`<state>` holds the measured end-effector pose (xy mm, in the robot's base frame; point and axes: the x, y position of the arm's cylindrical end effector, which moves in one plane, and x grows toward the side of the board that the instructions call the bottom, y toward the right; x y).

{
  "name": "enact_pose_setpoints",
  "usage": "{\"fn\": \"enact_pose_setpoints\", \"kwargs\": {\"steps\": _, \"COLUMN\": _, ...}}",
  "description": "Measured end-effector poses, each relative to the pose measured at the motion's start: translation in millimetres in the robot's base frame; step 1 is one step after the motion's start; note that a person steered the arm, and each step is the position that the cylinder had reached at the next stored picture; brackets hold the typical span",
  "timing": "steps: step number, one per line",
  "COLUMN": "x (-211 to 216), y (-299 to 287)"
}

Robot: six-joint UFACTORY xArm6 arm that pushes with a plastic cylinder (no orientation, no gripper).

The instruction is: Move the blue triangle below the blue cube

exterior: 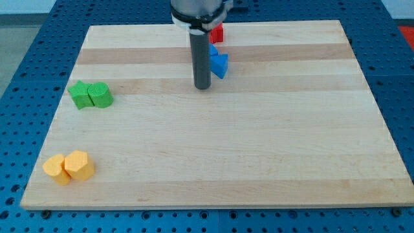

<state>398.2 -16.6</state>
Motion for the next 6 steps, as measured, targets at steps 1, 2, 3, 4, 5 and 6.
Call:
{"fn": "enact_pose_setpoints", "kwargs": {"steps": 1, "x": 6, "y": 53}}
{"fn": "enact_pose_setpoints", "kwargs": {"steps": 2, "x": -4, "y": 95}}
{"fn": "enact_pose_setpoints", "kwargs": {"steps": 3, "x": -24, "y": 98}}
{"fn": "enact_pose_setpoints", "kwargs": {"steps": 4, "x": -35, "y": 83}}
{"fn": "enact_pose_setpoints", "kwargs": {"steps": 5, "x": -36, "y": 58}}
{"fn": "enact_pose_setpoints", "kwargs": {"steps": 6, "x": -36, "y": 40}}
